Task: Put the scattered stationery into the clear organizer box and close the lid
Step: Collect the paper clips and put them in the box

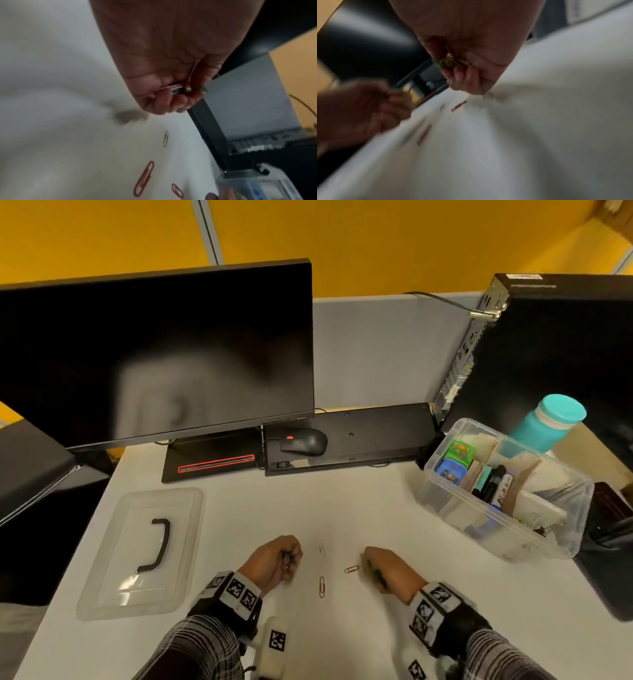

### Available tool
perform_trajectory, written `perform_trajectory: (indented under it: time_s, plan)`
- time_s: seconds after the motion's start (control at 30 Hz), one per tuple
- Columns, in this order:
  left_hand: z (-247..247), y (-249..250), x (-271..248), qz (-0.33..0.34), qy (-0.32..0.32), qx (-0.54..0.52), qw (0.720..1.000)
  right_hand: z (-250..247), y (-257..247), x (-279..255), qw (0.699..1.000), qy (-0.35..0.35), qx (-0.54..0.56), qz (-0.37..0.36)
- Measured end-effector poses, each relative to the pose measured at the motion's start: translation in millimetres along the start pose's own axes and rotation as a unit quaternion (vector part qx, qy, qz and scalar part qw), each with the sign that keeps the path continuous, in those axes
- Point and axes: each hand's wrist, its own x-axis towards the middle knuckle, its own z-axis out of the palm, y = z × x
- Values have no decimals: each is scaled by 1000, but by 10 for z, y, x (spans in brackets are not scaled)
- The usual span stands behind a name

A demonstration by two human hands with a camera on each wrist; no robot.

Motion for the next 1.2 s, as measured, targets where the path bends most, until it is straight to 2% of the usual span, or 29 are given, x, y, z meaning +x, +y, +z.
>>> perform_trajectory:
  time_s: [0.03, 0.07, 0.1, 0.13, 0.2, 0.3, 0.37, 0.4, 0.43, 0.47, 0.5, 0.57, 0.6, 0.7, 0.8, 0.9, 0.97, 1.0, 1.03, 1.07, 1.1, 1.13, 1.17, 1.2]
  plan:
    - [-2, -7, -19, 10, -19, -40, 999, -36, -14, -6, 989, -14, 147, 13]
    - [7, -1, -47, 19, -37, -70, 997, -71, -29, -7, 964, -32, 262, 15]
    - [9, -7, -57, 21, -49, -94, 994, -95, -44, -19, 948, -35, 316, 17]
    - [16, -16, -58, 21, -58, -111, 992, -98, -45, -18, 940, -35, 339, 15]
    - [34, -33, -53, 18, -69, -135, 988, -89, -62, 4, 945, -16, 326, 26]
    - [88, -44, -46, 21, -71, -138, 988, -73, -91, 46, 977, 18, 212, 3]
    - [115, -73, -16, 13, -32, -92, 995, -73, -65, 64, 998, 38, 43, -37]
    - [125, -94, 5, 9, -6, -46, 999, -80, -56, 63, 995, 46, -71, -59]
    - [136, -118, 24, 12, 17, 30, 999, -83, -44, 58, 979, 43, -182, -86]
    - [146, -142, 34, 25, 33, 146, 988, -79, -46, 46, 955, 29, -275, -105]
    - [156, -178, 34, 42, 39, 282, 958, -70, -59, 35, 929, 14, -353, -110]
    - [204, -248, 10, 64, 46, 479, 874, -26, -79, 29, 881, 2, -458, -115]
    - [232, -272, -7, 67, 54, 523, 848, -1, -85, 38, 865, 2, -488, -118]
    - [321, -314, -50, 59, 68, 579, 810, 82, -79, 93, 852, 17, -509, -122]
    - [377, -322, -33, 84, 81, 606, 787, 145, -89, 140, 849, 10, -520, -90]
    - [406, -316, 10, 100, 91, 618, 774, 171, -77, 145, 862, 2, -504, -47]
    - [410, -288, 33, 94, 95, 638, 758, 167, -100, 129, 897, -14, -440, -33]
    - [410, -270, 41, 90, 95, 649, 749, 142, -113, 127, 932, -19, -362, -26]
    - [407, -250, 44, 87, 92, 659, 741, 106, -139, 118, 972, -22, -235, -6]
    - [401, -241, 42, 83, 87, 663, 739, 72, -159, 108, 997, -23, -72, 20]
    - [388, -236, 40, 83, 82, 655, 747, 28, -156, 104, 995, -25, 91, 37]
    - [358, -244, 47, 83, 80, 628, 769, -11, -153, 105, 969, -35, 240, 36]
    - [317, -255, 53, 85, 73, 584, 804, -40, -172, 89, 939, -46, 340, 27]
    - [268, -254, 49, 82, 60, 530, 842, -51, -183, 75, 919, -48, 390, 15]
